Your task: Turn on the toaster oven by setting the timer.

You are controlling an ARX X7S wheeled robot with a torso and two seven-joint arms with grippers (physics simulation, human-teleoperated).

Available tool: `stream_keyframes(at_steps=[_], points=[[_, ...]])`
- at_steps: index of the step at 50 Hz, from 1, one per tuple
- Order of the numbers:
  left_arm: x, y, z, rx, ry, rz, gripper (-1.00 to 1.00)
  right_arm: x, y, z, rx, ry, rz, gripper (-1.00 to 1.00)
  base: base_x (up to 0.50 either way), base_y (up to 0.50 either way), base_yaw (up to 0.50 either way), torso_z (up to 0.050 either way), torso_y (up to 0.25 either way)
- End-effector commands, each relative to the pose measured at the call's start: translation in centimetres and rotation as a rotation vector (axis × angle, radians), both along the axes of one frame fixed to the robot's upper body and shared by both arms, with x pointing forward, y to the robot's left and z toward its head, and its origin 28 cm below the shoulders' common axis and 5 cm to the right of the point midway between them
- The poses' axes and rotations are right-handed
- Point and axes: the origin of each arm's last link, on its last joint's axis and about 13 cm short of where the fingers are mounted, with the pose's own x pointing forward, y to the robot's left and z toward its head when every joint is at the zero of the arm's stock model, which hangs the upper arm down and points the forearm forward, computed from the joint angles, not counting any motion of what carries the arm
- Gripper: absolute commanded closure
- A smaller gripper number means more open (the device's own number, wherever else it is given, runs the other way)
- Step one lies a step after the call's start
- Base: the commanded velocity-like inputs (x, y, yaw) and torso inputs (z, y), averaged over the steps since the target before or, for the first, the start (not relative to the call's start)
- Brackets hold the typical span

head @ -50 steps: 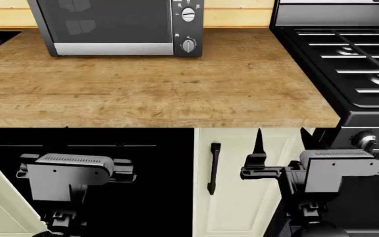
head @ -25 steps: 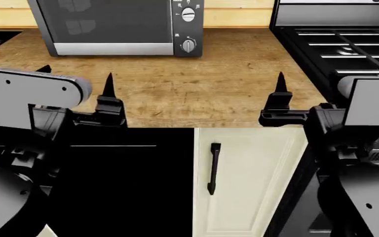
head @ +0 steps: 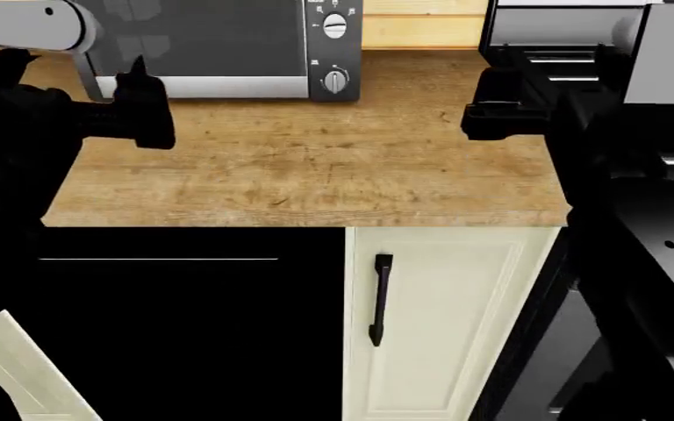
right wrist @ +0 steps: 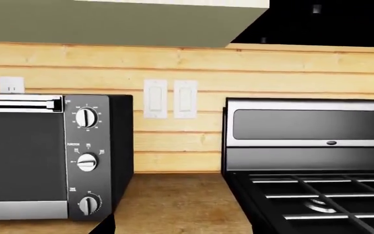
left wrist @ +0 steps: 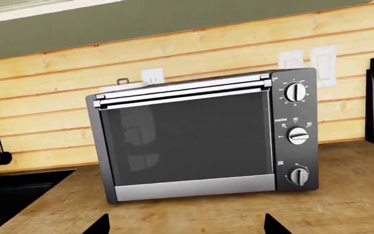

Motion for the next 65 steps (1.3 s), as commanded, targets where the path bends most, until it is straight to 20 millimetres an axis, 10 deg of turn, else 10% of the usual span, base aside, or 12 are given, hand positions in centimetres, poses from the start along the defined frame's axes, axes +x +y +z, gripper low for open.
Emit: stream_keyframes(at_steps=[1, 29, 65], points=[[0.44, 0.57, 0.04, -0.029, 0.008, 0.022, -1.00, 0.45, -0.17, 0.32, 0.019, -0.006, 0.033, -1.00, 0.00, 0.00, 0.00, 0.000, 0.000], [0.79, 0.51, -0.31, -0.034, 0.026, 0.028, -1.00, 0.18, -0.20, 0.15, 0.024, 0.015, 0.069, -1.00, 0.00, 0.00, 0.00, 0.000, 0.000], [0.92, 0.47, -0.14, -0.019, 0.019, 0.019, -1.00, 0.45, -0.06, 0.06, 0.032, 0.028, 0.087, -1.00, 0.49, 0.14, 0.00, 0.000, 0.000]])
